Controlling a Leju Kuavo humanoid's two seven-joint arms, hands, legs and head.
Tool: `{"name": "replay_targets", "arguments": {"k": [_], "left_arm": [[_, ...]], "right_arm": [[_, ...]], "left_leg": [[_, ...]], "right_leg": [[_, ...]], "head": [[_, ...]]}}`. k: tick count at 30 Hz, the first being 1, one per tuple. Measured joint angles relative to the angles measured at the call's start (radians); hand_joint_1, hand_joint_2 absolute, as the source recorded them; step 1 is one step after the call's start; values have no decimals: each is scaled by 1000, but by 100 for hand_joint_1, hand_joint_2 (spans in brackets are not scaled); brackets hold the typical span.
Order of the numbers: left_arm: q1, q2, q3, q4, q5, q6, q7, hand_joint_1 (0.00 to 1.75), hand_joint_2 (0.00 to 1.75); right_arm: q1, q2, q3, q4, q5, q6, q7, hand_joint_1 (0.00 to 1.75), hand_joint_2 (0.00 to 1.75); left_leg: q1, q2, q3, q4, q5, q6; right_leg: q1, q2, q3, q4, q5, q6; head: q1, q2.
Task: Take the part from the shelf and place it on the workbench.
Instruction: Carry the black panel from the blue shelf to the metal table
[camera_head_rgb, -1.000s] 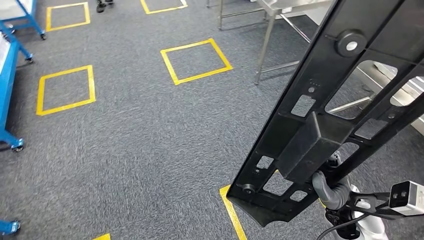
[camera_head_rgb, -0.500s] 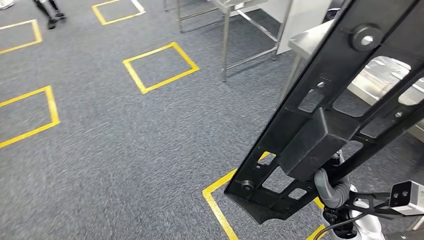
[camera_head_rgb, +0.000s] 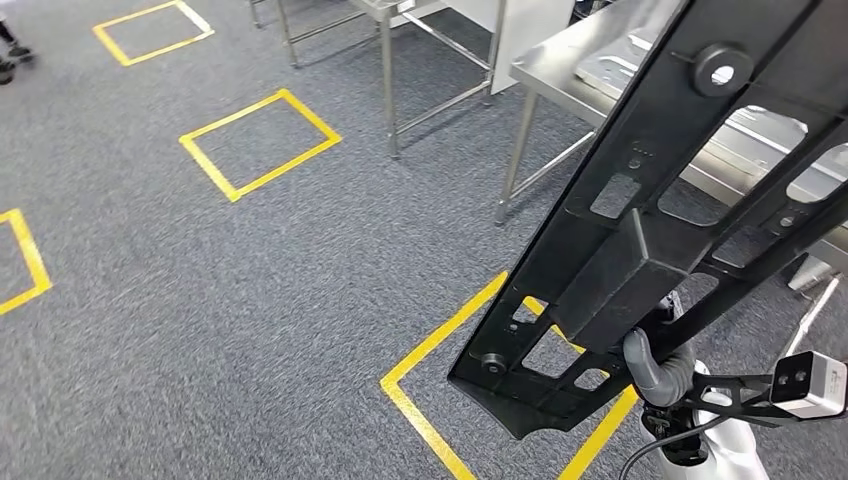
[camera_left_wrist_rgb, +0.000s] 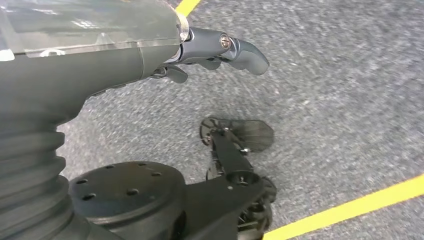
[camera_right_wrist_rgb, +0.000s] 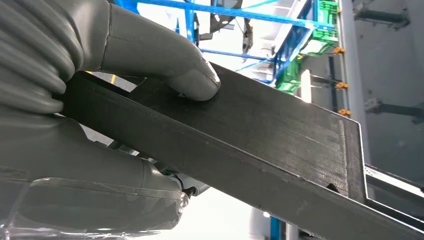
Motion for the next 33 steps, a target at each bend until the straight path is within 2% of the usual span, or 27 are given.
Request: {"name": "replay_targets", "arguments": {"k": [1,3,4,6,7,8,9,10,11,12,13,15,16,17,19,20,21,23,24,25,26,27,28,30,31,32,33], "left_arm": [[-1,0,1,0,0,-1,-3,0,175],[-3,1,2,0,0,-1,-7,0,175],[-5,1,2,0,-1,-1,-7,0,175],[-7,1,2,0,-2,-1,-8,0,175],[-7,1,3,0,-3,-2,-7,0,175],[-6,1,3,0,-4,-2,-5,0,175],[-3,1,3,0,-5,-2,-3,0,175],[-1,1,3,0,-6,-2,0,0,175],[2,1,3,0,-8,-1,2,0,175],[3,1,3,0,-9,-1,4,0,175],[4,1,3,0,-11,-1,5,0,175],[3,1,3,0,-17,-1,10,0,175],[3,1,3,0,-19,-1,13,0,175],[2,1,3,0,-21,-1,15,0,175],[-1,-1,3,0,-23,-1,17,0,175],[-1,-2,3,0,-22,-1,17,0,175],[-1,-3,3,0,-22,-1,17,0,175],[0,-4,3,0,-22,-1,17,0,175],[1,-4,3,0,-22,-2,17,0,175],[1,-4,3,0,-22,-2,17,0,175],[2,-4,3,0,-22,-2,17,0,175],[1,-4,3,0,-23,-2,17,0,175],[1,-5,3,0,-23,-2,17,0,175],[-1,-6,3,0,-25,-3,17,0,175],[-2,-6,3,0,-25,-3,16,0,175],[-3,-6,3,0,-25,-3,16,0,175],[-4,-6,3,0,-25,-3,16,0,175]], "right_arm": [[-3,1,0,2,0,2,-1,175,175],[-6,1,1,4,0,3,-2,175,175],[-6,2,1,4,0,3,-3,175,175],[-8,2,1,4,0,3,-5,175,175],[-9,3,2,4,0,3,-6,175,175],[-9,5,2,4,0,3,-6,175,175],[-8,7,2,4,1,3,-6,175,175],[-6,9,2,4,2,3,-6,175,175],[-5,10,2,4,3,3,-6,175,175],[-4,10,2,4,3,3,-6,175,175],[-3,10,2,3,3,3,-6,175,175],[-2,10,2,2,3,2,-6,175,175],[1,9,1,1,2,2,-6,175,175],[5,8,0,0,1,2,-6,175,175],[16,4,-4,-4,0,2,-6,175,175],[19,2,-5,-6,-1,2,-7,175,175],[20,-1,-7,-8,-1,2,-7,175,175],[19,-3,-7,-9,-1,2,-8,175,175],[18,-2,-7,-9,-1,1,-8,175,175],[19,-2,-7,-8,0,0,-8,175,175],[19,-2,-7,-8,0,-2,-8,175,175],[18,-2,-7,-7,1,-3,-8,175,175],[18,-2,-7,-7,1,-4,-8,175,175],[15,-2,-7,-8,1,-6,-9,175,175],[15,-2,-7,-8,1,-7,-9,175,175],[15,-1,-7,-8,1,-8,-10,175,175],[15,-1,-7,-9,1,-9,-10,175,175]], "left_leg": [[-2,9,2,3,-5,-6],[-2,28,8,2,-11,-18],[0,23,10,5,-15,-24],[7,-27,-6,50,-48,-35],[9,-57,-32,104,-77,-37],[10,-74,-67,175,-109,-37],[10,-78,-102,241,-132,-36],[9,-79,-127,284,-137,-34],[9,-81,-135,289,-123,-31],[9,-86,-123,252,-90,-26],[9,-102,-98,187,-49,-20],[10,-151,-48,66,3,-10],[9,-168,-35,34,11,-7],[8,-172,-30,24,8,-5],[8,-149,-24,12,14,2],[10,-136,-22,4,18,8],[12,-121,-19,-5,23,13],[10,-94,-18,-13,27,19],[9,-80,-18,-12,26,20],[8,-66,-19,-12,25,20],[7,-52,-19,-11,23,19],[7,-39,-18,-10,21,17],[8,-27,-17,-7,18,15],[4,-8,-15,1,9,6],[1,-1,-13,6,4,0],[-2,8,-12,8,0,-5],[-3,18,-10,9,-3,-11]], "right_leg": [[4,-9,9,-19,1,-6],[8,14,6,-18,-1,-19],[6,26,7,-20,1,-24],[2,50,10,-25,3,-36],[3,61,11,-26,3,-40],[5,75,11,-26,3,-43],[7,89,11,-25,4,-46],[10,105,11,-25,4,-47],[12,121,12,-25,4,-47],[13,136,14,-25,4,-47],[14,151,15,-24,4,-47],[14,175,14,-22,4,-42],[12,187,11,-21,6,-36],[10,198,8,-22,8,-29],[6,214,2,-24,12,-16],[7,201,-4,-15,5,-11],[10,175,-18,13,-14,-8],[11,110,-74,128,-79,-2],[9,93,-106,196,-109,1],[6,84,-128,244,-124,5],[4,79,-133,257,-120,7],[2,73,-115,228,-99,9],[0,61,-79,164,-66,11],[3,12,-4,27,-21,5],[6,-4,16,-9,-14,0],[9,-10,22,-23,-15,-7],[11,4,20,-22,-13,-14]], "head": [[0,0],[0,0],[0,0],[0,0],[0,0],[0,0],[0,0],[0,0],[0,0],[0,0],[0,0],[0,0],[0,0],[0,0],[0,0],[0,0],[0,0],[0,0],[0,0],[0,0],[0,0],[0,0],[0,0],[0,0],[0,0],[0,0],[0,0]]}}
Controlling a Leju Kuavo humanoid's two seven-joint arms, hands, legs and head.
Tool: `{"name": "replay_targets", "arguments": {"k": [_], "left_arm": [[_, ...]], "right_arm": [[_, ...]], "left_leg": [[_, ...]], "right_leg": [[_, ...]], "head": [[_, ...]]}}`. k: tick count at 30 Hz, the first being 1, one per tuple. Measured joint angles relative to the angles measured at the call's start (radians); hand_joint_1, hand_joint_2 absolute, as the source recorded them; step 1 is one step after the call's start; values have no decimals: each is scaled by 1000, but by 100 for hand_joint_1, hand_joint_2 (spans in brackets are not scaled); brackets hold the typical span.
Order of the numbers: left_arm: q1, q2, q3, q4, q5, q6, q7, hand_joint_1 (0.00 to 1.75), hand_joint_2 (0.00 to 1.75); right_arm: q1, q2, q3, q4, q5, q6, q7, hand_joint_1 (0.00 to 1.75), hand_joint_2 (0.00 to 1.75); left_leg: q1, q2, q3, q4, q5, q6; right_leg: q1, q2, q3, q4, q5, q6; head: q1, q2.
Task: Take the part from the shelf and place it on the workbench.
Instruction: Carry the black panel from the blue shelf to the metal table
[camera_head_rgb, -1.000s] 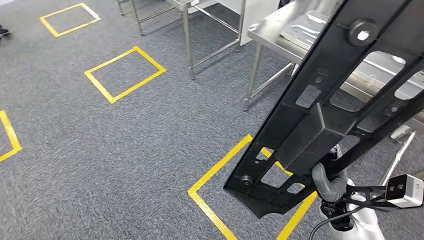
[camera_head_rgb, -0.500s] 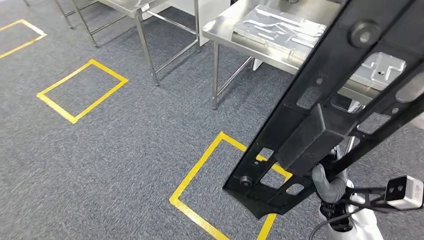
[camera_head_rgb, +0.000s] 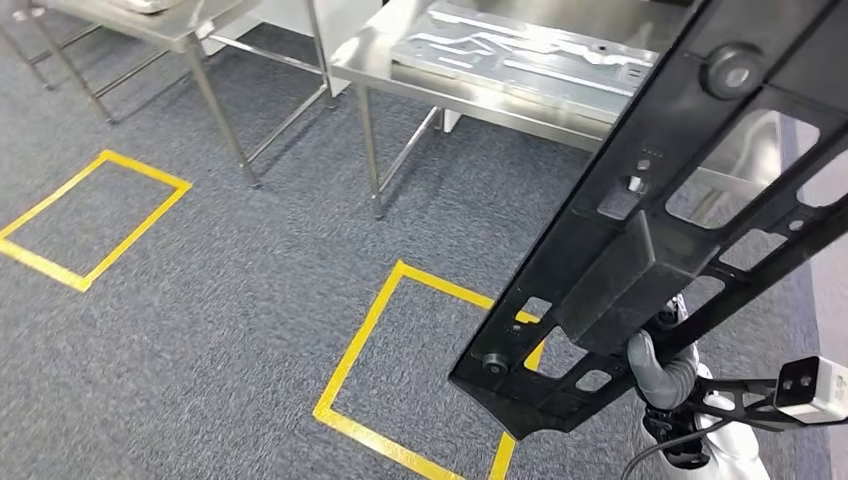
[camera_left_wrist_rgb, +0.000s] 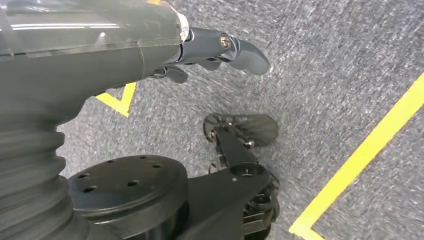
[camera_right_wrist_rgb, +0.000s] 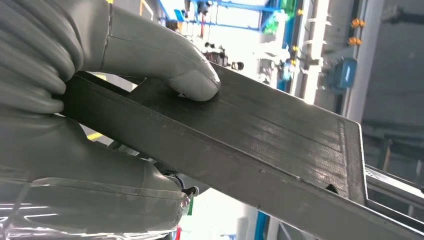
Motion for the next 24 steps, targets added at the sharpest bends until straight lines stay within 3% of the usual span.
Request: {"name": "replay_targets", "arguments": {"k": [1,3,5,7,8,9,10,12,14,16,18,20,21,23,24], "left_arm": [[-1,0,0,0,0,0,0,0,175],[-2,0,0,0,0,0,0,0,175],[-1,0,0,0,0,0,0,0,175],[2,0,0,0,0,0,0,0,175],[4,0,0,0,0,0,0,0,175],[5,0,0,0,0,0,-1,0,175],[5,0,0,0,0,0,-1,0,175],[5,3,0,0,0,1,-2,0,175],[4,6,1,0,0,2,-1,0,175],[0,6,3,0,1,5,0,0,175],[-2,7,6,0,2,7,0,0,175],[0,7,10,0,3,8,-1,0,175],[2,7,12,0,3,7,-1,0,175],[6,7,15,0,1,2,-1,0,175],[7,7,16,0,0,-1,0,0,175]], "right_arm": [[0,0,0,0,0,0,0,175,175],[-1,0,0,-1,0,0,0,175,175],[-2,1,0,-2,0,0,-1,175,175],[-2,2,1,-1,0,0,-1,175,175],[-2,3,2,-1,0,-1,-1,175,175],[-2,4,2,-1,0,-3,-1,175,175],[-2,5,3,-1,0,-5,-1,175,175],[-3,10,5,-1,1,-11,-1,175,175],[-2,18,10,-1,3,-13,-2,175,175],[-1,23,14,-1,8,-18,-5,175,175],[-3,25,15,-1,14,-25,-9,175,175],[-7,26,15,-1,18,-29,-12,175,175],[-8,26,14,-1,19,-29,-14,175,175],[-3,26,13,0,19,-29,-17,175,175],[0,26,11,0,19,-28,-18,175,175]], "left_leg": [[1,7,1,1,-3,-6],[7,-23,-8,31,-29,-19],[11,-77,-58,146,-92,-26],[11,-97,-127,284,-143,-27],[11,-99,-144,311,-141,-26],[11,-100,-140,294,-117,-23],[11,-107,-118,236,-78,-18],[12,-146,-56,87,-7,-7],[10,-172,-26,14,14,3],[9,-161,-22,6,15,12],[13,-148,-16,-6,25,24],[14,-135,-13,-15,30,32],[13,-129,-14,-15,30,34],[11,-118,-16,-12,29,33],[11,-114,-17,-10,27,32]], "right_leg": [[-1,13,0,-1,1,-6],[-5,36,1,-5,6,-18],[-6,59,3,-7,7,-27],[-4,86,3,-6,7,-30],[-3,102,4,-6,7,-30],[-2,117,5,-5,7,-30],[-1,132,7,-5,7,-30],[-1,158,9,-4,6,-27],[-3,177,6,-3,7,-18],[-5,190,3,-6,9,-4],[-4,158,-7,14,-6,6],[-4,102,-47,103,-62,14],[-7,86,-78,167,-94,19],[-12,79,-120,257,-122,25],[-13,77,-117,252,-109,27]], "head": [[0,0],[0,0],[0,0],[0,0],[0,0],[0,0],[0,0],[0,0],[0,0],[0,0],[0,0],[0,0],[0,0],[0,0],[0,0]]}}
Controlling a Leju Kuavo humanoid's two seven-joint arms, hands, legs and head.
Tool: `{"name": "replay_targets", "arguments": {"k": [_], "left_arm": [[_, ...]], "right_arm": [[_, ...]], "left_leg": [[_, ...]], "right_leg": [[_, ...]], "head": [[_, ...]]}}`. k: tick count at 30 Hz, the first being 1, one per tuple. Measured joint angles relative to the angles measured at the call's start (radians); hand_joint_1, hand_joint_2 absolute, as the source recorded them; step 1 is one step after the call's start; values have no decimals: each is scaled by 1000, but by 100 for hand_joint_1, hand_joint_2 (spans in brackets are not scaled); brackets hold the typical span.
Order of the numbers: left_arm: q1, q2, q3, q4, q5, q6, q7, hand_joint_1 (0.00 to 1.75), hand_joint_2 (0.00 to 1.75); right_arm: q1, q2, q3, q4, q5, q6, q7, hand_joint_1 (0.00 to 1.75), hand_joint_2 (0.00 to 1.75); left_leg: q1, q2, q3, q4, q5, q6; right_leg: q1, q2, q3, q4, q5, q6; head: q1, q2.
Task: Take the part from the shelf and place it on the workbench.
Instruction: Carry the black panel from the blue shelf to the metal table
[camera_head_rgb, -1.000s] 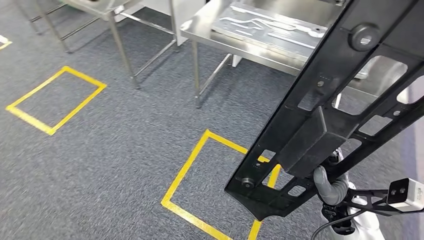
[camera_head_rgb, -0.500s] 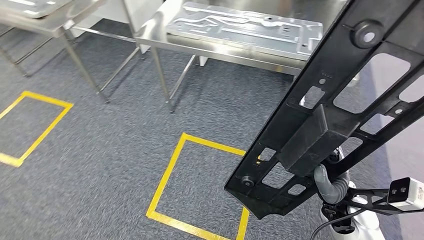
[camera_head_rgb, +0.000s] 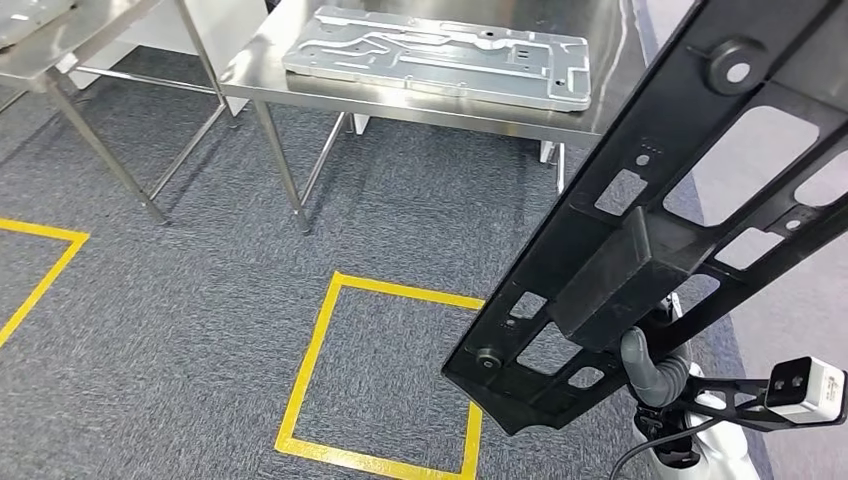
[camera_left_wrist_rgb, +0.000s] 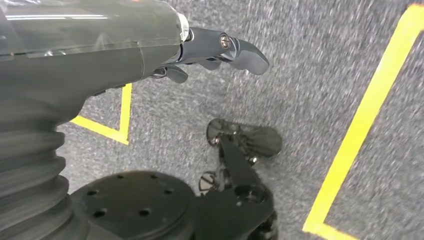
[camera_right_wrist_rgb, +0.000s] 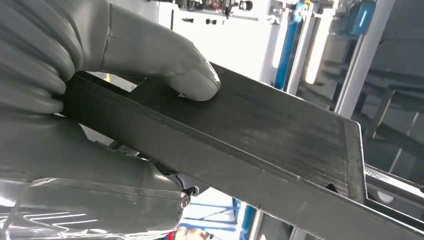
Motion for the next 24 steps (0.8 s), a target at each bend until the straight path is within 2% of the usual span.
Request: {"name": "replay_targets", "arguments": {"k": [1,2,4,5,9,11,13,14,15,16,18,19,20,21,24], "left_arm": [[0,0,0,0,-1,-2,1,0,175],[0,-1,0,0,-2,-4,1,0,175],[-1,-1,1,0,-6,-8,2,0,175],[-1,-1,1,0,-8,-10,2,0,175],[-3,-1,1,0,-11,-13,1,0,175],[-3,-2,1,0,-11,-13,0,0,175],[-1,-2,1,0,-14,-14,-1,0,175],[1,-2,1,0,-16,-15,-1,0,175],[2,-3,1,0,-17,-15,-2,0,175],[3,-3,1,0,-19,-16,-2,0,175],[3,-2,1,0,-23,-16,-2,0,175],[3,-1,1,0,-25,-17,-1,0,175],[3,0,1,0,-27,-17,0,0,175],[2,0,1,0,-28,-17,2,0,175],[2,-1,1,0,-29,-19,4,0,175]], "right_arm": [[2,0,-2,0,0,0,-2,175,175],[3,0,-4,0,0,0,-3,175,175],[5,0,-7,0,0,1,-4,175,175],[7,0,-9,-1,0,1,-4,175,175],[16,0,-14,-4,5,0,-5,175,175],[18,0,-15,-7,6,-1,-4,175,175],[21,0,-15,-9,7,-2,-3,175,175],[24,0,-15,-9,8,-2,-2,175,175],[27,0,-15,-9,8,-3,-3,175,175],[31,0,-15,-9,9,-4,-4,175,175],[36,0,-16,-12,14,-8,-7,175,175],[38,0,-16,-13,17,-11,-10,175,175],[40,0,-17,-15,20,-14,-12,175,175],[43,0,-17,-17,23,-16,-13,175,175],[48,0,-17,-22,26,-20,-12,175,175]], "left_leg": [[0,4,0,4,-3,-2],[0,7,0,8,-6,-5],[-2,11,-1,16,-14,-15],[-4,12,-1,18,-18,-20],[-1,17,-2,34,-37,-43],[1,16,-45,126,-82,-51],[2,15,-120,267,-136,-54],[2,15,-148,311,-142,-54],[2,15,-159,320,-130,-52],[1,15,-151,287,-98,-47],[-5,11,-95,153,-18,-30],[-8,8,-68,91,5,-22],[-12,6,-50,51,14,-15],[-15,5,-42,32,9,-10],[-13,5,-17,4,4,2]], "right_leg": [[-1,-2,23,-45,29,1],[-2,-7,60,-115,62,1],[1,-15,116,-223,97,-7],[4,-16,126,-244,99,-14],[6,-6,132,-253,95,-41],[5,-5,141,-256,92,-52],[9,-3,148,-256,85,-59],[11,-1,152,-256,82,-60],[12,1,157,-256,78,-60],[14,4,164,-256,73,-59],[16,8,180,-256,61,-57],[17,10,185,-256,55,-54],[16,11,188,-259,52,-49],[14,12,189,-258,52,-42],[13,10,194,-243,51,-25]], "head": [[0,0],[0,0],[0,0],[0,0],[0,0],[0,0],[0,0],[0,0],[0,0],[0,0],[0,0],[0,0],[0,0],[0,0],[0,0]]}}
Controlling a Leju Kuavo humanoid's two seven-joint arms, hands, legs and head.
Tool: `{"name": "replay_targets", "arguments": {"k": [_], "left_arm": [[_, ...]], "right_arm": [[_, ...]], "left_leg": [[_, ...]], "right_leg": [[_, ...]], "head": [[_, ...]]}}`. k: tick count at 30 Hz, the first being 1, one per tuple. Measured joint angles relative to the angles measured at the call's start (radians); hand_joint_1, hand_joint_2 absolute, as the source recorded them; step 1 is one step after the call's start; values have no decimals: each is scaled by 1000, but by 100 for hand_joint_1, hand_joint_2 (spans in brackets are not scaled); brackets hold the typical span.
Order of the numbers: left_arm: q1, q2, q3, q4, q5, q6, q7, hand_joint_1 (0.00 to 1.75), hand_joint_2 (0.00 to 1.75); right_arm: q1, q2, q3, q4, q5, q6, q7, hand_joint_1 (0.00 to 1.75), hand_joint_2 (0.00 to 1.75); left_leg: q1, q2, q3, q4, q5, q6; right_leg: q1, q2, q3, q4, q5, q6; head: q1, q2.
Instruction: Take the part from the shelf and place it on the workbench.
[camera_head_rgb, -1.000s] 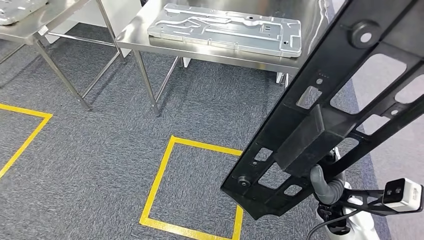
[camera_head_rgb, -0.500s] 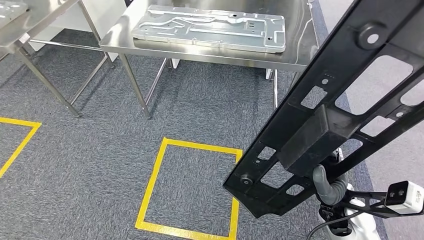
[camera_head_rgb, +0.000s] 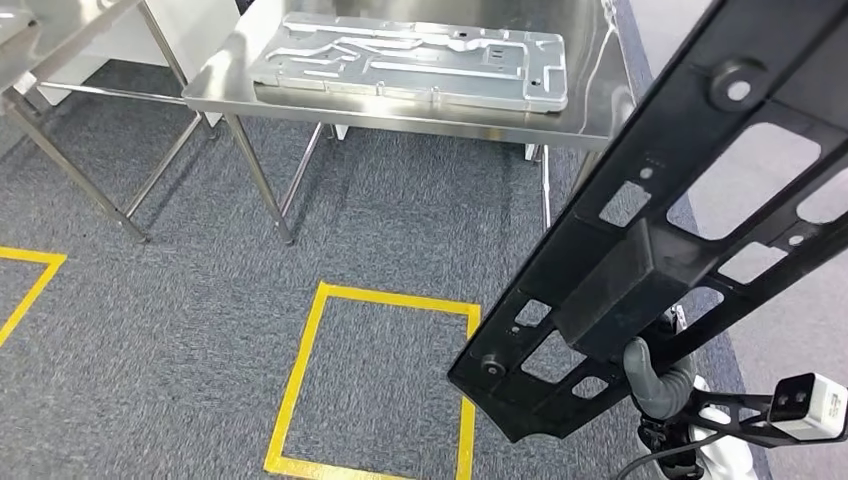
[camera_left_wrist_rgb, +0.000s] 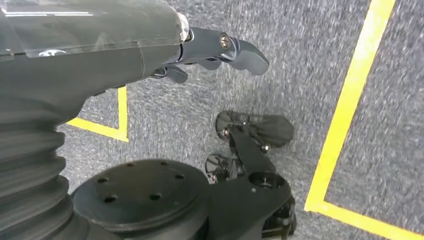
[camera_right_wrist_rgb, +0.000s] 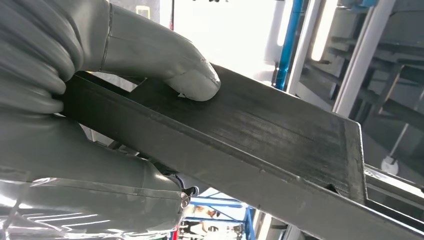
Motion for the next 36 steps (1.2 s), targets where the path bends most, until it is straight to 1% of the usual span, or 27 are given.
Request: {"name": "replay_targets", "arguments": {"k": [1,2,4,5,6,7,9,10,11,12,13,15,17,18,19,21,22,23,24,26,27,28,31,32,33,34,36], "left_arm": [[0,-1,0,0,0,0,0,0,175],[-1,-1,0,0,0,0,1,0,175],[-2,-2,0,0,-2,0,3,0,175],[-3,-2,0,0,-2,-1,4,0,175],[-2,-3,0,0,-3,-1,6,0,175],[-1,-3,0,0,-3,-1,7,0,175],[1,-4,0,0,-3,-1,10,0,175],[1,-5,0,0,-3,-1,10,0,175],[1,-5,0,0,-3,-1,10,0,175],[-1,-5,0,0,-3,-2,10,0,175],[-2,-5,0,0,-3,-3,10,0,175],[-5,-5,0,0,-3,-3,9,0,175],[-7,-5,0,0,-3,-3,7,0,175],[-8,-5,0,0,-3,-3,7,0,175],[-8,-6,0,0,-3,-3,6,0,175],[-6,-6,0,0,-3,-3,6,0,175],[-5,-7,0,0,-3,-3,6,0,175],[-3,-7,1,0,-3,-3,6,0,175],[-2,-6,1,0,-3,-3,6,0,175],[-1,-6,1,0,-3,-3,6,0,175],[-1,-5,1,0,-3,-3,7,0,175],[-1,-5,2,0,-3,-3,8,0,175],[-1,-5,2,0,-4,-3,10,0,175],[-1,-6,2,0,-4,-3,10,0,175],[-1,-7,2,0,-4,-3,10,0,175],[-2,-7,2,0,-4,-3,10,0,175],[-4,-7,2,0,-3,-3,9,0,175]], "right_arm": [[-1,0,0,-2,1,0,0,175,175],[-3,0,0,-4,2,-1,1,175,175],[-5,0,-1,-5,5,-3,4,175,175],[-5,0,-1,-4,6,-4,6,175,175],[-4,0,-1,-4,6,-5,8,175,175],[-5,0,-1,-3,6,-6,9,175,175],[-6,0,-1,-3,6,-7,11,175,175],[-7,0,0,-2,6,-8,11,175,175],[-8,0,0,-2,6,-9,12,175,175],[-9,0,0,-1,6,-10,13,175,175],[-11,1,0,0,6,-12,14,175,175],[-15,1,0,-2,5,-12,17,175,175],[-20,1,0,-3,4,-12,18,175,175],[-23,1,0,-4,4,-12,18,175,175],[-25,1,0,-4,3,-12,19,175,175],[-28,1,0,-4,2,-12,19,175,175],[-28,2,0,-4,1,-12,20,175,175],[-29,2,0,-3,0,-13,22,175,175],[-32,2,0,-3,-2,-13,23,175,175],[-39,2,0,-3,-8,-14,28,175,175],[-43,2,0,-3,-10,-15,30,175,175],[-45,3,0,-3,-12,-16,32,175,175],[-45,4,1,-4,-13,-17,36,175,175],[-46,4,1,-4,-14,-17,36,175,175],[-47,4,1,-4,-15,-17,36,175,175],[-47,4,1,-4,-15,-16,35,175,175],[-44,4,1,-3,-17,-13,34,175,175]], "left_leg": [[2,0,13,-8,-1,4],[4,0,23,-14,-3,7],[3,1,35,-16,-12,10],[3,1,41,-16,-18,9],[4,0,49,-16,-26,8],[5,0,60,-15,-34,6],[7,0,84,-15,-55,-2],[7,0,94,-13,-65,-8],[7,0,99,-12,-74,-14],[7,1,104,-10,-80,-21],[7,1,109,-7,-84,-28],[10,3,108,14,-84,-38],[12,3,78,75,-81,-43],[13,3,48,125,-86,-46],[14,2,10,184,-101,-48],[15,2,-74,289,-151,-51],[15,2,-102,308,-166,-51],[14,2,-116,296,-161,-49],[13,2,-113,252,-131,-46],[8,1,-86,125,-30,-33],[4,0,-75,76,4,-26],[0,-1,-67,47,23,-20],[1,-3,-43,21,24,-3],[3,-3,-31,13,23,4],[4,-3,-18,8,20,8],[5,-3,-8,5,16,12],[5,-3,7,4,1,15]], "right_leg": [[-1,-2,-10,25,-12,3],[-2,-4,-34,69,-32,6],[-6,-6,-112,188,-75,14],[-8,-6,-149,232,-86,19],[-11,-7,-173,248,-80,23],[-14,-9,-179,228,-55,27],[-19,-16,-149,109,36,31],[-18,-21,-133,52,66,29],[-15,-24,-122,15,85,24],[-11,-26,-119,0,89,15],[-7,-24,-117,0,80,4],[-7,-19,-104,-3,78,-13],[-8,-17,-86,-9,72,-25],[-7,-17,-78,-11,66,-28],[-7,-17,-70,-11,60,-31],[-4,-14,-51,-12,43,-35],[-3,-12,-40,-12,33,-35],[-1,-9,-27,-12,24,-35],[0,-7,-14,-12,14,-34],[1,-5,11,-12,-4,-30],[2,-3,19,-14,-13,-26],[2,-2,25,-17,-20,-20],[3,-1,39,-12,-20,-1],[3,-3,36,9,-21,4],[2,-5,20,44,-31,7],[0,-6,-10,98,-49,10],[-3,-7,-94,217,-100,17]], "head": [[0,0],[0,0],[0,0],[0,0],[0,0],[0,0],[0,0],[0,0],[0,0],[0,0],[0,0],[0,0],[0,0],[0,0],[0,0],[-1,0],[-1,0],[-1,0],[-1,0],[0,0],[0,0],[0,0],[0,0],[0,0],[0,0],[0,0],[0,0]]}}
